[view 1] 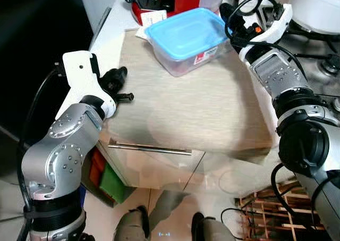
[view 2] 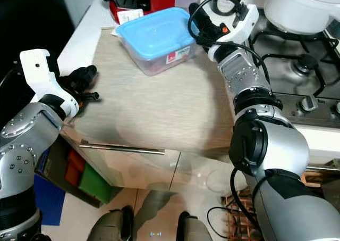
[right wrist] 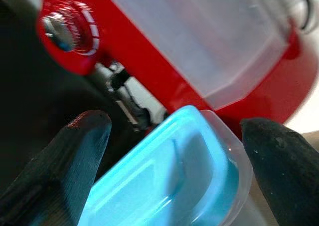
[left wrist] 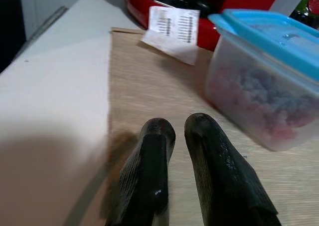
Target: Restocking fridge
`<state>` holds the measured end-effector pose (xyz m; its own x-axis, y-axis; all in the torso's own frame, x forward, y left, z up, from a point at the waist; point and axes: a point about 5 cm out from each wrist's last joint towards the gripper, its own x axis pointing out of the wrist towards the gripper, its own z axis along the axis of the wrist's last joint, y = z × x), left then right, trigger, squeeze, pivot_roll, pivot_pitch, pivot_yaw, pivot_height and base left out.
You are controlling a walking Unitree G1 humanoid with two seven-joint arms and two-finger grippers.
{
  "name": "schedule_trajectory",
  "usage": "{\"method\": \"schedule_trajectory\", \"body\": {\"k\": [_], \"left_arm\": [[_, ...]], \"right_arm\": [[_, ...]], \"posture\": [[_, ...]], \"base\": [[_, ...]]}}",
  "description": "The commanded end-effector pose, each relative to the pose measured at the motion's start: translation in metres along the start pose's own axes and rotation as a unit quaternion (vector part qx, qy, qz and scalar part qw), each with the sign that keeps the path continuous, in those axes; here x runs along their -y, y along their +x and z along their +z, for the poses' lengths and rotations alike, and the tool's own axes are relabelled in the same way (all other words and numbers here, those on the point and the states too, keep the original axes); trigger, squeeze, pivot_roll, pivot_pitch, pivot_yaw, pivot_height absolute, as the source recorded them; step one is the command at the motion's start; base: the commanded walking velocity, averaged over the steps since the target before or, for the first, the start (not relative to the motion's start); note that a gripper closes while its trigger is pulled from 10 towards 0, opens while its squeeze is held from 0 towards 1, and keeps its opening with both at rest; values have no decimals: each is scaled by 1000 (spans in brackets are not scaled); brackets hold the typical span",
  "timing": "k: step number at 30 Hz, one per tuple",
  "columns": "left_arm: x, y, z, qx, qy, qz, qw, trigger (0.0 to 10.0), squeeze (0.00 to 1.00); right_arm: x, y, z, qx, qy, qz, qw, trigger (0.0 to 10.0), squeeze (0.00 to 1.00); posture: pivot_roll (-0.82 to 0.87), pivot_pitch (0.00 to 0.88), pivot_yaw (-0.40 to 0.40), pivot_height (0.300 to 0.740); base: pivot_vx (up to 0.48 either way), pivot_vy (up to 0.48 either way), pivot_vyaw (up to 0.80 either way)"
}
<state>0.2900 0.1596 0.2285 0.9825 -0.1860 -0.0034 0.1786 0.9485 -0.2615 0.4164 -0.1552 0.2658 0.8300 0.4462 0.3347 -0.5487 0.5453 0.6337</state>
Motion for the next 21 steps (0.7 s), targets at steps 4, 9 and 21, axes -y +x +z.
{"method": "schedule_trajectory", "body": {"k": [4,9,21], "left_arm": [[5,1,5,11,-1,-12,1000,10000,0],[2,2,2,8,-5,-9,1000,10000,0],[5,10,0,9,-15,-17,1000,10000,0]], "right_arm": [[-12,-6,4,-6,2,66,998,10000,0],[-26,-32,4,-19,7,99,995,10000,0],[-48,-56,6,-8,-18,91,996,10000,0]], "posture": [[129,190,-16,740],[105,178,-26,740],[61,155,-17,740]], "base": [[0,0,0],[0,0,0],[0,0,0]]}}
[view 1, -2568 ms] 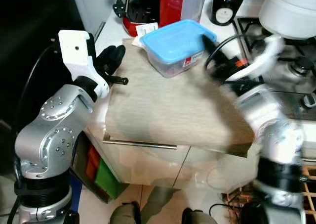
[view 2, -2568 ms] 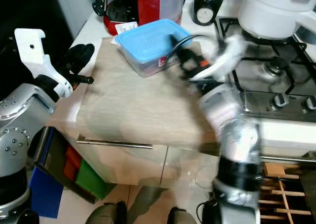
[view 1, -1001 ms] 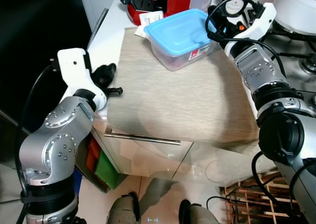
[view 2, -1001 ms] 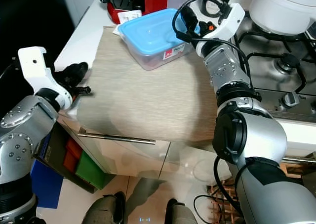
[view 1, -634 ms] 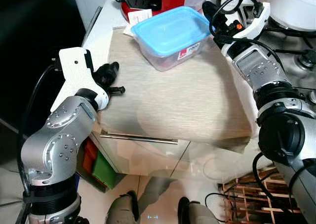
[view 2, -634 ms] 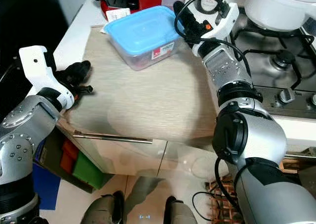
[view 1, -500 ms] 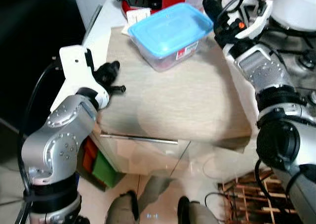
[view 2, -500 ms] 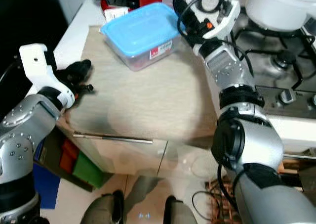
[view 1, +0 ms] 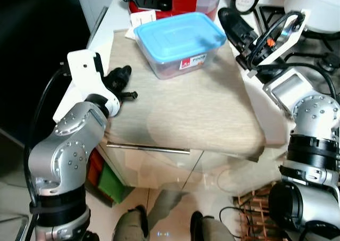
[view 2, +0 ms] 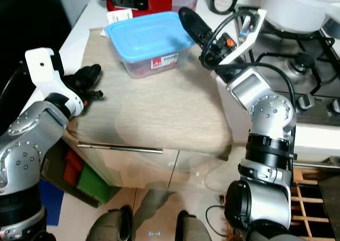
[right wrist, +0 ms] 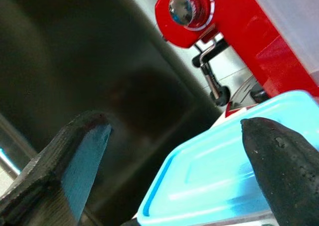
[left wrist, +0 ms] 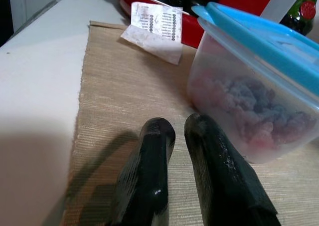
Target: Restocking fridge
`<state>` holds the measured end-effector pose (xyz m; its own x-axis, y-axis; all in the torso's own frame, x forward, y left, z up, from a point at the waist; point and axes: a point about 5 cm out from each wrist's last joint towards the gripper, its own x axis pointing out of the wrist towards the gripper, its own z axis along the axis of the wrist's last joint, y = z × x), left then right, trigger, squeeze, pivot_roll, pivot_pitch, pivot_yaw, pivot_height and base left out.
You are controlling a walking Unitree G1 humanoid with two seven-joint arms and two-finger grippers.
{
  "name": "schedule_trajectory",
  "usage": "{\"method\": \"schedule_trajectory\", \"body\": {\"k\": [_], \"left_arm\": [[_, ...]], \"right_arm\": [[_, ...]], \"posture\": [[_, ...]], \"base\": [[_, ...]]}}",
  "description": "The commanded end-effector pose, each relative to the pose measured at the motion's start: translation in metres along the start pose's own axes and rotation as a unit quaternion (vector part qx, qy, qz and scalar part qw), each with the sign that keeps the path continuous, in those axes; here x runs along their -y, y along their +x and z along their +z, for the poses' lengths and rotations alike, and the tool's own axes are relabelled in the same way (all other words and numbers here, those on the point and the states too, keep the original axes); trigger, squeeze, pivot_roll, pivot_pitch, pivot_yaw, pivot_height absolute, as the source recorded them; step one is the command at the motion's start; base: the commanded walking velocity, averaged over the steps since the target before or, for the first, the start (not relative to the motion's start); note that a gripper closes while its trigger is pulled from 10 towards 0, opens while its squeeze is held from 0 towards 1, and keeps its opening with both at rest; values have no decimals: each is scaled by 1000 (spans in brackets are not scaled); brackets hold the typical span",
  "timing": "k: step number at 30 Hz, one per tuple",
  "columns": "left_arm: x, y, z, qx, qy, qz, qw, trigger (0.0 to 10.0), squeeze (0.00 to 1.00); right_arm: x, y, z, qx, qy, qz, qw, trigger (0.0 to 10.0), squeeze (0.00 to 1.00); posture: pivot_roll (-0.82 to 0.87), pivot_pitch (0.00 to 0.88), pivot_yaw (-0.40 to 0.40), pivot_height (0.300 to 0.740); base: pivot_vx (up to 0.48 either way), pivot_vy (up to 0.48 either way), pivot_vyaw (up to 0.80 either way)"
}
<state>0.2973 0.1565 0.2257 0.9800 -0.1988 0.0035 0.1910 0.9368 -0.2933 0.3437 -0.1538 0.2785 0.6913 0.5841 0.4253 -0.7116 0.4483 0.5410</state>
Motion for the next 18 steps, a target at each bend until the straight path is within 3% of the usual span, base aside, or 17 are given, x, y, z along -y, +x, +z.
{"method": "schedule_trajectory", "body": {"k": [1,6,8,10,15,16,18], "left_arm": [[4,4,3,7,-1,-11,1000,10000,0],[7,6,1,7,-1,-14,1000,10000,0],[7,6,3,11,-1,-13,1000,10000,0],[6,5,3,14,0,-8,1000,10000,0],[2,2,5,16,3,0,1000,10000,0],[1,1,6,17,4,2,1000,10000,0],[0,1,6,17,4,2,1000,10000,0]], "right_arm": [[15,4,13,34,-40,-68,996,10000,0],[35,10,22,50,-106,-148,982,10000,0],[50,10,27,48,-162,-205,964,10000,0],[63,11,25,42,-166,-228,958,10000,0],[74,15,2,2,-87,-233,969,10000,0],[66,22,-1,6,-53,-196,979,10000,0],[61,25,-2,10,-35,-176,984,10000,0]], "posture": [[56,154,-17,740],[59,153,-19,740],[76,152,-27,740],[92,150,-34,740],[102,153,-38,740],[109,158,-38,740],[107,160,-36,740]], "base": [[0,0,0],[0,0,0],[0,0,0],[0,0,0],[0,0,0],[0,0,0],[0,0,0]]}}
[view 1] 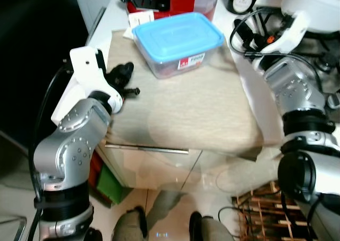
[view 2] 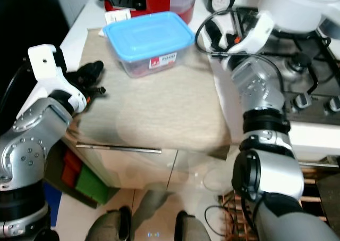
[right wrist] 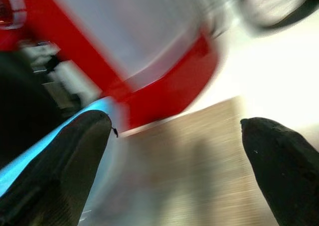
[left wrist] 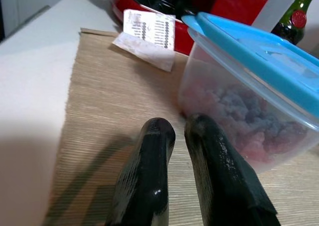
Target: Restocking fridge
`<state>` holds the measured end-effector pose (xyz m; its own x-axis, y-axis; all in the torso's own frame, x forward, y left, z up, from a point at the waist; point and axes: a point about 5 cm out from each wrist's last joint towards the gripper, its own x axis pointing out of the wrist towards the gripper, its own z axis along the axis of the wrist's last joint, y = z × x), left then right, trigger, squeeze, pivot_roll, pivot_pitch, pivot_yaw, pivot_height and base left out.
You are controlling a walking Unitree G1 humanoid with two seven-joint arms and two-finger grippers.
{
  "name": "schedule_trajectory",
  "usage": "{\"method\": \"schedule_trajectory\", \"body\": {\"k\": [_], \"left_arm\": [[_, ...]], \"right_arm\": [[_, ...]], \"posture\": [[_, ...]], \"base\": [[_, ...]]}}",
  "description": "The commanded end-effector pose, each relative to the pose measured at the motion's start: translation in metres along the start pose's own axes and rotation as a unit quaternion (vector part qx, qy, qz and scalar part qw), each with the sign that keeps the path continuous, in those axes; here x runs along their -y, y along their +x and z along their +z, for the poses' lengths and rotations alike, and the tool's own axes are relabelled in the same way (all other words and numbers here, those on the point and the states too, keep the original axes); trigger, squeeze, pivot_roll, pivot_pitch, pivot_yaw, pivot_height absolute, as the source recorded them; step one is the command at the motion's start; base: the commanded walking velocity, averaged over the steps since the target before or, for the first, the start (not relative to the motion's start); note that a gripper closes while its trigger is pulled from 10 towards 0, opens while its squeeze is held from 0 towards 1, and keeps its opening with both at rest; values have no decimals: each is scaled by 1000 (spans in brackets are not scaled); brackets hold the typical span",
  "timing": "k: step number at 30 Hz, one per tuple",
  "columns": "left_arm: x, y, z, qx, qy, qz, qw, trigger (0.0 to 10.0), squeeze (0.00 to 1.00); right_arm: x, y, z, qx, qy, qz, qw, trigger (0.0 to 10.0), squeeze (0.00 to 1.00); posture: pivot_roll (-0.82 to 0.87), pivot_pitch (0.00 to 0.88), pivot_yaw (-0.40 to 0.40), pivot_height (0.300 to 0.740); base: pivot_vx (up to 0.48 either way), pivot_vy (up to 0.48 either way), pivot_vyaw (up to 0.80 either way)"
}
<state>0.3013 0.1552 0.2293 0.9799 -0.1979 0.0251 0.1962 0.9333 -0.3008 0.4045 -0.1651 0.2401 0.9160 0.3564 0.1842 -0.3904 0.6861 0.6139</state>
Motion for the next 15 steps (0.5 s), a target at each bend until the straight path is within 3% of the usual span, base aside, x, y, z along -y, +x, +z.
{"method": "schedule_trajectory", "body": {"k": [1,6,10,15], "left_arm": [[-1,-3,3,7,8,6,1000,10000,0],[3,0,0,1,6,-3,1000,10000,0],[5,2,-1,1,4,-6,1000,10000,0],[6,4,-1,0,2,-10,1000,10000,0]], "right_arm": [[-15,3,12,17,21,44,999,10000,0],[-34,5,17,26,72,106,991,10000,0],[-38,3,15,16,74,120,990,10000,0],[-46,-14,8,-9,86,143,986,10000,0]], "posture": [[104,160,-34,740],[82,160,-28,740],[72,155,-27,740],[55,146,-29,740]], "base": [[0,0,0],[0,0,0],[0,0,0],[0,0,0]]}}
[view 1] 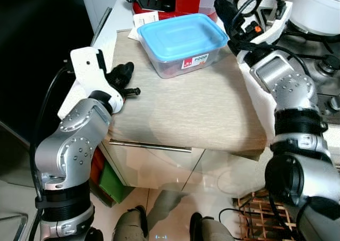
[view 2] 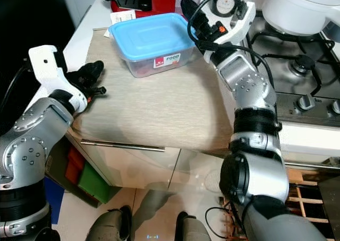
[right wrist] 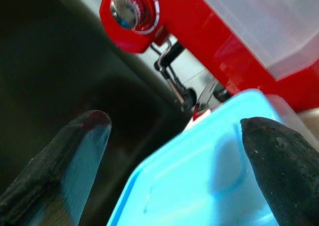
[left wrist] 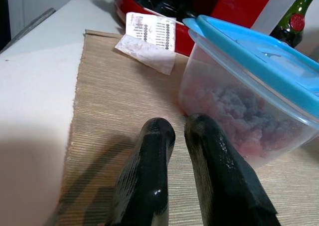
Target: Restocking fridge
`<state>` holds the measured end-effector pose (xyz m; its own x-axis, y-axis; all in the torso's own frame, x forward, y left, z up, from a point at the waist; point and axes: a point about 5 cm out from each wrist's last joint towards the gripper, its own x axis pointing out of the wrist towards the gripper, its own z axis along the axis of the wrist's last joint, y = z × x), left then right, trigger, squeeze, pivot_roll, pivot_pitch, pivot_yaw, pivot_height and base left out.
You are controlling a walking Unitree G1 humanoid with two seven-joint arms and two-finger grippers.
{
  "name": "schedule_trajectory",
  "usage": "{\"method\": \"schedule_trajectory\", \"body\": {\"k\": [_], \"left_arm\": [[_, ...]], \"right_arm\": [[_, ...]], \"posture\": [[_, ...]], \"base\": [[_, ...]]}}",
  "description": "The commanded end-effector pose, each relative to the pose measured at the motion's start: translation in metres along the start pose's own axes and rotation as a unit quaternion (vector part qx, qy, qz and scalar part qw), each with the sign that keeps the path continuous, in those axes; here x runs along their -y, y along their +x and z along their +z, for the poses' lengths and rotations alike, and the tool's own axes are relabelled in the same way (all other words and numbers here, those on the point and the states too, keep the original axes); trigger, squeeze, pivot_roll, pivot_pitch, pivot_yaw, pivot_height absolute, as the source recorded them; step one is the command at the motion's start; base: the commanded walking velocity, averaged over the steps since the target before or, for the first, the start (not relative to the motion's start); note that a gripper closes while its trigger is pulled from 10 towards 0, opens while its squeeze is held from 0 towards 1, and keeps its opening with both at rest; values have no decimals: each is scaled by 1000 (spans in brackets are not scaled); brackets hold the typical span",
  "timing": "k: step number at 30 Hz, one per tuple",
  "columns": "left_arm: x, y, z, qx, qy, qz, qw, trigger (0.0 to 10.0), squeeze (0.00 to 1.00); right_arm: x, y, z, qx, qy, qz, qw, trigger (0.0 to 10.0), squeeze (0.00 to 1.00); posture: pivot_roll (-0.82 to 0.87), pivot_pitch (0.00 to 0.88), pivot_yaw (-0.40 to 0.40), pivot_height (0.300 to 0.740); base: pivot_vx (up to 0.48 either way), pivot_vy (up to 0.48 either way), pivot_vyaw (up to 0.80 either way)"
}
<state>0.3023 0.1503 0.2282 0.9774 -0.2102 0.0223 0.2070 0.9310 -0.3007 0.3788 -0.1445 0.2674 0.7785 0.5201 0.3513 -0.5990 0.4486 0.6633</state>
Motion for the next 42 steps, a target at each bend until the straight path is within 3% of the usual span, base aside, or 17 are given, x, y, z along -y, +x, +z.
{"method": "schedule_trajectory", "body": {"k": [1,5,9,11,14,15,20,26,33,42], "left_arm": [[1,2,1,4,1,-4,1000,10000,0],[2,3,1,5,-1,-5,1000,10000,0],[3,5,0,4,-4,-7,1000,10000,0],[3,7,-1,2,-5,-9,1000,10000,0],[7,8,-1,3,-3,-16,1000,10000,0],[7,8,0,6,-2,-15,1000,10000,0],[2,2,4,13,4,-2,1000,10000,0],[-5,-4,9,20,16,14,1000,10000,0],[-6,-5,11,21,19,16,999,10000,0],[-2,-1,8,15,14,6,1000,10000,0]], "right_arm": [[-8,-4,1,-5,4,8,1000,10000,0],[-16,-13,0,-9,7,13,1000,10000,0],[-18,-18,7,7,-26,-5,1000,10000,0],[-12,-18,14,23,-54,-33,998,10000,0],[6,-13,18,39,-148,-115,982,10000,0],[12,-11,17,39,-151,-128,979,10000,0],[26,-1,4,31,-105,-149,983,10000,0],[31,9,-17,19,-48,-148,988,10000,0],[23,18,-19,24,-44,-122,991,10000,0],[38,18,-29,8,-38,-167,985,10000,0]], "posture": [[53,145,-30,740],[39,141,-31,740],[21,134,-22,740],[21,132,-21,740],[38,128,-24,740],[53,124,-26,740],[100,119,-37,740],[144,116,-41,740],[149,114,-41,740],[126,114,-31,740]], "base": [[0,0,0],[0,0,0],[0,0,0],[0,0,0],[0,0,0],[0,0,0],[0,0,0],[0,0,0],[0,0,0],[0,0,0]]}}
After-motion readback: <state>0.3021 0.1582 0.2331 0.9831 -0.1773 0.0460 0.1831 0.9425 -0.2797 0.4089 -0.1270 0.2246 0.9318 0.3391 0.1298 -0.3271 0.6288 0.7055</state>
